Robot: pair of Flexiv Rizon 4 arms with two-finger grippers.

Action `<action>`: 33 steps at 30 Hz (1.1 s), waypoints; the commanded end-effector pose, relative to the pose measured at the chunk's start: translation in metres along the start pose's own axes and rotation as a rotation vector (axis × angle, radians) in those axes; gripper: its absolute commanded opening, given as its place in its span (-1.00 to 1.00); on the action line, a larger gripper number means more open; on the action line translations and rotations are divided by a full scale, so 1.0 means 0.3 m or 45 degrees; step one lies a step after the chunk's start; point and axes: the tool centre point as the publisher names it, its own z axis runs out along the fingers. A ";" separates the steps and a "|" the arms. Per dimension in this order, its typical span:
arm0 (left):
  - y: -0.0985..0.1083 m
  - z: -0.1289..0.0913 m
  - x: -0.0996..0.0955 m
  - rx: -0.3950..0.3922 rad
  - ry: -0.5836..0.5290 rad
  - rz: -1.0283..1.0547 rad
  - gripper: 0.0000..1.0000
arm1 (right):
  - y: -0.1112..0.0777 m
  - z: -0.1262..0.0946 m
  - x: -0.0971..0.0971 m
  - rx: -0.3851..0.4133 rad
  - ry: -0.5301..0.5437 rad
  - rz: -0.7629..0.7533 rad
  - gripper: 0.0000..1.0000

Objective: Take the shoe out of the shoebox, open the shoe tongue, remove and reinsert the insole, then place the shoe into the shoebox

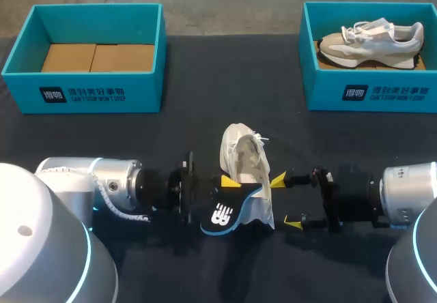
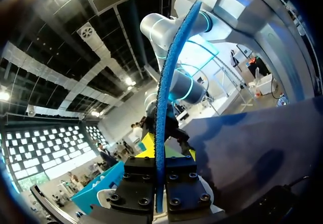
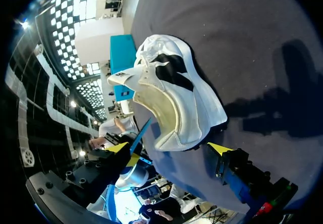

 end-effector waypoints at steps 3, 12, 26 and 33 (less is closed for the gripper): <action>0.015 0.017 -0.002 -0.005 0.001 -0.003 -1.00 | -0.001 0.005 0.006 -0.001 -0.009 0.002 1.00; 0.031 0.011 -0.002 -0.020 0.013 -0.007 -1.00 | -0.001 0.005 0.006 -0.001 -0.009 0.002 1.00; 0.057 0.027 0.000 -0.038 0.016 -0.001 -1.00 | -0.001 0.005 0.006 -0.001 -0.009 0.002 1.00; 0.047 0.054 -0.005 -0.010 0.020 0.005 -1.00 | -0.001 0.005 0.006 -0.001 -0.009 0.002 1.00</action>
